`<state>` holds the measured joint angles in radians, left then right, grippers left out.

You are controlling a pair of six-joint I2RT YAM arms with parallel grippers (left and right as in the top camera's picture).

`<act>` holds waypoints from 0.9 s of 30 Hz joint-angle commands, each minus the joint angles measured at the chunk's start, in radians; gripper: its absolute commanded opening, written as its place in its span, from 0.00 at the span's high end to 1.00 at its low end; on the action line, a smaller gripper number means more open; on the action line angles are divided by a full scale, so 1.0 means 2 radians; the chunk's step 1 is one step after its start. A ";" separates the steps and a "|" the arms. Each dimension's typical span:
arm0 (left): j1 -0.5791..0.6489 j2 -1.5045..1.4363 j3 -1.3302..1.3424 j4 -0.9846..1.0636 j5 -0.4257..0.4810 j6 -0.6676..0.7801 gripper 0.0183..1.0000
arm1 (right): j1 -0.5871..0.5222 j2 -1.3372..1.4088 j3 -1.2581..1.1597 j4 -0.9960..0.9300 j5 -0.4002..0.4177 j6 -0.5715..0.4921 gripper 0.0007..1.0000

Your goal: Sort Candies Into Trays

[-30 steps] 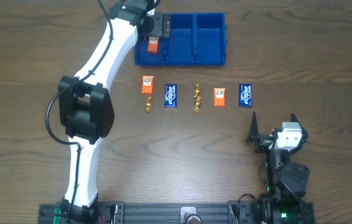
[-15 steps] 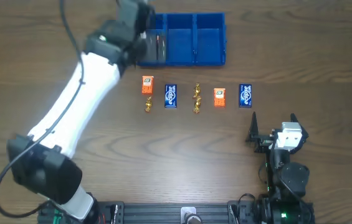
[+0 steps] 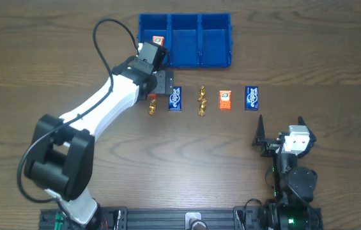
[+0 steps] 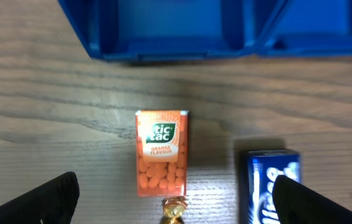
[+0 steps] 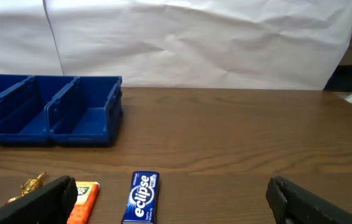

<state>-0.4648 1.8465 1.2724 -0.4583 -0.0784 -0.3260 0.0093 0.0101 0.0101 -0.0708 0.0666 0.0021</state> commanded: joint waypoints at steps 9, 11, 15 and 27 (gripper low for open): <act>0.017 0.085 -0.002 0.028 -0.002 -0.006 0.01 | -0.002 -0.003 -0.001 -0.003 -0.001 -0.007 0.00; 0.017 0.088 -0.002 0.028 -0.002 -0.006 0.02 | -0.002 -0.003 -0.001 -0.003 -0.001 -0.007 0.00; 0.017 0.088 -0.002 0.028 -0.003 -0.005 0.08 | -0.002 -0.003 -0.001 -0.003 -0.001 -0.007 0.00; 0.017 0.095 -0.002 0.035 0.001 -0.006 0.52 | -0.002 -0.003 -0.001 -0.003 -0.001 -0.007 0.00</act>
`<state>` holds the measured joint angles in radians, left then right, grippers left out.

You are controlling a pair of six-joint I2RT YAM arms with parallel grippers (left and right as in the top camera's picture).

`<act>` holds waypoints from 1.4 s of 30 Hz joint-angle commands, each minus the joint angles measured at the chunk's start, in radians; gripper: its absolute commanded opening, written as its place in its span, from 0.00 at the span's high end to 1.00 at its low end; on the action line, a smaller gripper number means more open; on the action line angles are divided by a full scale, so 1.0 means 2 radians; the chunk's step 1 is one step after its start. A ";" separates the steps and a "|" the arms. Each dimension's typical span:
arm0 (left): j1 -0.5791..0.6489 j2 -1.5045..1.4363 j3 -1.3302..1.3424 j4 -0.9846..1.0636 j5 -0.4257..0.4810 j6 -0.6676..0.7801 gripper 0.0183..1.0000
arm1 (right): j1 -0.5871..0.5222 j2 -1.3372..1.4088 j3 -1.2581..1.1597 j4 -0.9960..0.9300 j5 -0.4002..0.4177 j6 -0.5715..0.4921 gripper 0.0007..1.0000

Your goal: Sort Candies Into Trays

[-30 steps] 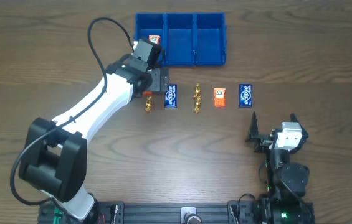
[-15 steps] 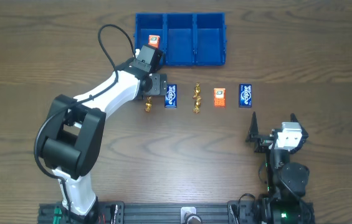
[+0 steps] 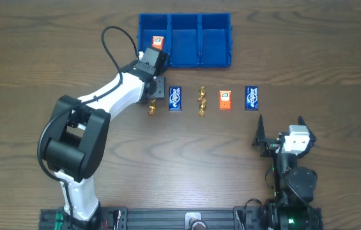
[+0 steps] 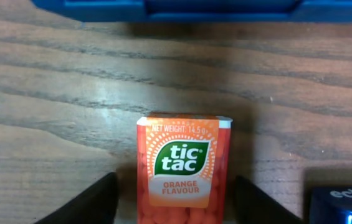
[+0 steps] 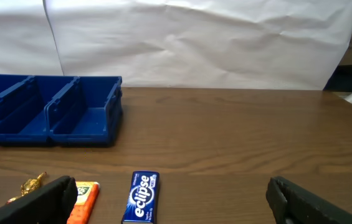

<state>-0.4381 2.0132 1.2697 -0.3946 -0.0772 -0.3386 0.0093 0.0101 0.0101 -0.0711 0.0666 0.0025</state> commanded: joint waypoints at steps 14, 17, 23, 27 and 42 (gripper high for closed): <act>0.003 -0.073 0.092 -0.084 -0.015 -0.001 0.81 | -0.002 -0.003 -0.001 -0.003 -0.001 -0.007 0.00; 0.003 -0.077 0.167 -0.117 -0.032 0.015 0.79 | -0.002 -0.003 -0.001 -0.002 -0.001 -0.007 0.00; 0.029 -0.017 0.286 -0.116 -0.030 0.041 0.78 | -0.002 -0.003 -0.001 -0.002 -0.001 -0.007 0.00; 0.038 0.039 0.314 -0.102 -0.016 0.047 0.79 | -0.002 -0.003 -0.001 -0.003 -0.001 -0.007 0.00; 0.039 0.102 0.329 -0.077 -0.004 0.050 0.67 | -0.002 -0.003 -0.001 -0.002 -0.001 -0.007 0.00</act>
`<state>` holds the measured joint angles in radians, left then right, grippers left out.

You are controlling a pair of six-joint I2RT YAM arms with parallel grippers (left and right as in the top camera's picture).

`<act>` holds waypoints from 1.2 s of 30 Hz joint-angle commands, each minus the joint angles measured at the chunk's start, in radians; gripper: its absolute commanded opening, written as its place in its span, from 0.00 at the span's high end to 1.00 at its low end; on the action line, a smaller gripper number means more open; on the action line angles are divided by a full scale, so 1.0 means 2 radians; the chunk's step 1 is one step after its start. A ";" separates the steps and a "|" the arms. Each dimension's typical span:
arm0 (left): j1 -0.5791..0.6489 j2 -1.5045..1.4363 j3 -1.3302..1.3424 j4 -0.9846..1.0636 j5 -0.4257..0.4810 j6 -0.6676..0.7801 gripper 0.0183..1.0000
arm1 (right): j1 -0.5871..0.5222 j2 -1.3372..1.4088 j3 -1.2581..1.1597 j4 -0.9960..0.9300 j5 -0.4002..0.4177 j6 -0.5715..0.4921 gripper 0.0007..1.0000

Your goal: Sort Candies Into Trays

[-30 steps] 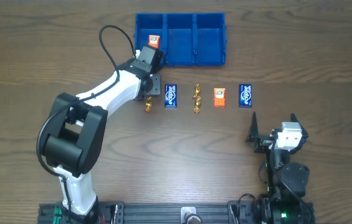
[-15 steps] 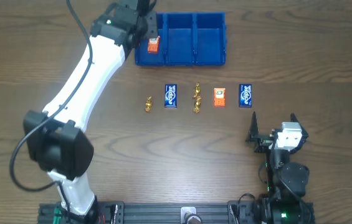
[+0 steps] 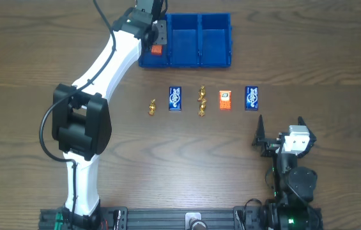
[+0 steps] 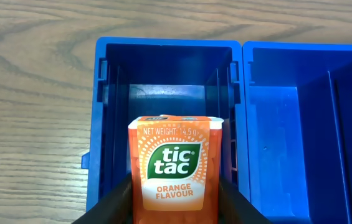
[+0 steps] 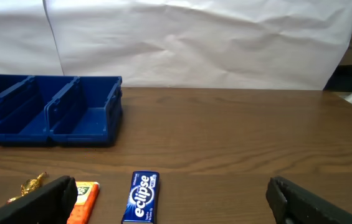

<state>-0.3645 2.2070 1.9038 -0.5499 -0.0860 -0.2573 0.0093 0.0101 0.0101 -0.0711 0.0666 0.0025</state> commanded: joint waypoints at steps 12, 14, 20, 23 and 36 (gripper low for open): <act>-0.012 -0.017 0.014 0.014 0.001 0.009 0.00 | -0.002 -0.003 -0.001 -0.002 -0.001 -0.007 0.00; -0.031 -0.036 0.014 0.012 0.000 0.008 0.00 | -0.002 -0.003 -0.001 -0.002 -0.001 -0.007 0.00; -0.160 -0.051 0.014 -0.016 -0.064 -0.049 0.00 | -0.002 -0.003 -0.001 -0.002 -0.001 -0.007 0.00; -0.218 -0.050 0.014 -0.037 -0.091 -0.096 0.00 | -0.002 -0.003 -0.001 -0.003 -0.001 -0.007 0.00; -0.270 0.065 0.014 -0.056 -0.025 -0.244 0.00 | -0.002 -0.003 -0.001 -0.002 -0.001 -0.007 0.00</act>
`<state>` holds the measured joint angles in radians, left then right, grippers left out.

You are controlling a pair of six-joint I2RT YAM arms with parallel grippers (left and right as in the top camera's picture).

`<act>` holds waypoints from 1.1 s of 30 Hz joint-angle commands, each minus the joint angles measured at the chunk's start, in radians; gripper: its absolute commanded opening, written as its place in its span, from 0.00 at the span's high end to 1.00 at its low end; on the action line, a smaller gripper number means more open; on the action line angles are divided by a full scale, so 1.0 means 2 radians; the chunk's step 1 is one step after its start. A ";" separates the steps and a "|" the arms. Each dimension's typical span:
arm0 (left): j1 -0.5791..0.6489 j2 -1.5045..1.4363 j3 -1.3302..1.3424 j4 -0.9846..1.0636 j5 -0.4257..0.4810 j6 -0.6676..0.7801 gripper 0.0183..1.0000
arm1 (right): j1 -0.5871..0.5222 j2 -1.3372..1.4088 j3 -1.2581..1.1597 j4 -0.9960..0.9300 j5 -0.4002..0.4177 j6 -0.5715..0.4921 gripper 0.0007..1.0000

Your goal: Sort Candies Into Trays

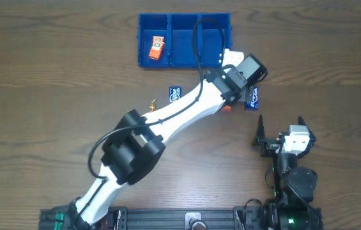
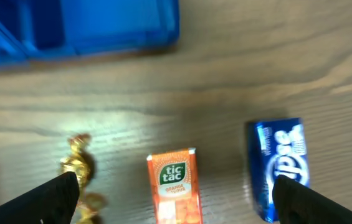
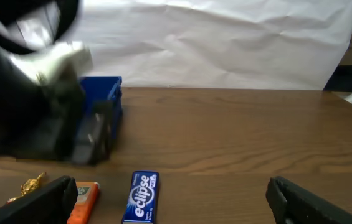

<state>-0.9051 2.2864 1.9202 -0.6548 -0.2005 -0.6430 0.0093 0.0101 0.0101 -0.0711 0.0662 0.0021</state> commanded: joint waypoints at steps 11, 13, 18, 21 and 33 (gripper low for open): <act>0.005 0.057 0.006 -0.004 0.062 -0.075 0.00 | -0.002 -0.003 -0.001 -0.002 -0.001 -0.007 0.00; 0.005 0.058 0.006 -0.008 0.061 -0.075 0.01 | -0.002 -0.003 -0.001 -0.002 -0.001 -0.007 0.00; 0.011 0.065 0.006 -0.013 0.066 -0.083 0.02 | -0.002 -0.003 -0.001 -0.002 -0.001 -0.007 0.00; 0.011 0.066 0.006 -0.020 0.063 -0.074 0.04 | -0.002 -0.003 -0.001 -0.002 -0.001 -0.007 0.00; -0.002 0.066 0.006 -0.022 0.039 -0.031 0.08 | -0.002 -0.003 -0.001 -0.003 -0.001 -0.007 0.00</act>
<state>-0.8982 2.3833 1.9202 -0.6933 -0.0887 -0.7326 0.0093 0.0101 0.0101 -0.0711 0.0666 0.0025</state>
